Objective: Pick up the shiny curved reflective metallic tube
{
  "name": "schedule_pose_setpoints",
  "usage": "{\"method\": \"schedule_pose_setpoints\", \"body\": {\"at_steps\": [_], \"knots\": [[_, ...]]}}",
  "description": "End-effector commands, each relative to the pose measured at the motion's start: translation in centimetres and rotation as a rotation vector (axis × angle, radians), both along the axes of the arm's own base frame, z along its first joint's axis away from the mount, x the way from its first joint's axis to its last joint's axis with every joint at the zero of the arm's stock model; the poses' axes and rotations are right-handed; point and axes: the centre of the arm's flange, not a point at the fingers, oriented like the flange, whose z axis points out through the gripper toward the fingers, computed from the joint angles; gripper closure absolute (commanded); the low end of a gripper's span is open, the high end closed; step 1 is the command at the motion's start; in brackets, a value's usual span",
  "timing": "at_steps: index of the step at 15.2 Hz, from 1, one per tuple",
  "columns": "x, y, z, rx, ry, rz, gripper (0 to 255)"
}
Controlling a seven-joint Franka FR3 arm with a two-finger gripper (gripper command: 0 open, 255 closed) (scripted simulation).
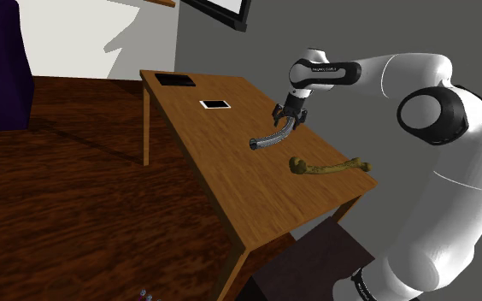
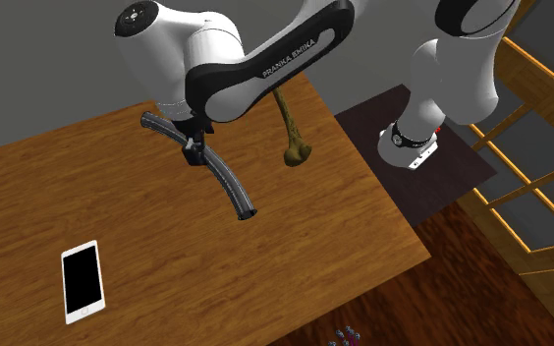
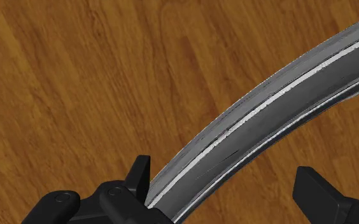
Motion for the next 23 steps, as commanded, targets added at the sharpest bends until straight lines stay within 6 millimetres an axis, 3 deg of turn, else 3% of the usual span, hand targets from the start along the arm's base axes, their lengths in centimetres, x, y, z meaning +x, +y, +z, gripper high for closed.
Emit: {"method": "schedule_pose_setpoints", "body": {"at_steps": [1,8,10,11,20,23], "knots": [[1.0,-1.7,-0.7,-0.002,-0.001,-0.025,0],[1.0,-1.7,-4.7,-0.002,-0.001,-0.025,0],[1.0,-1.7,-4.7,-0.002,-0.001,-0.025,0],[1.0,-1.7,-4.7,-0.002,-0.001,-0.025,255],[1.0,-1.7,-4.7,-0.002,-0.001,-0.025,255],[1.0,-1.7,-3.1,-0.002,-0.001,-0.025,255]]}}
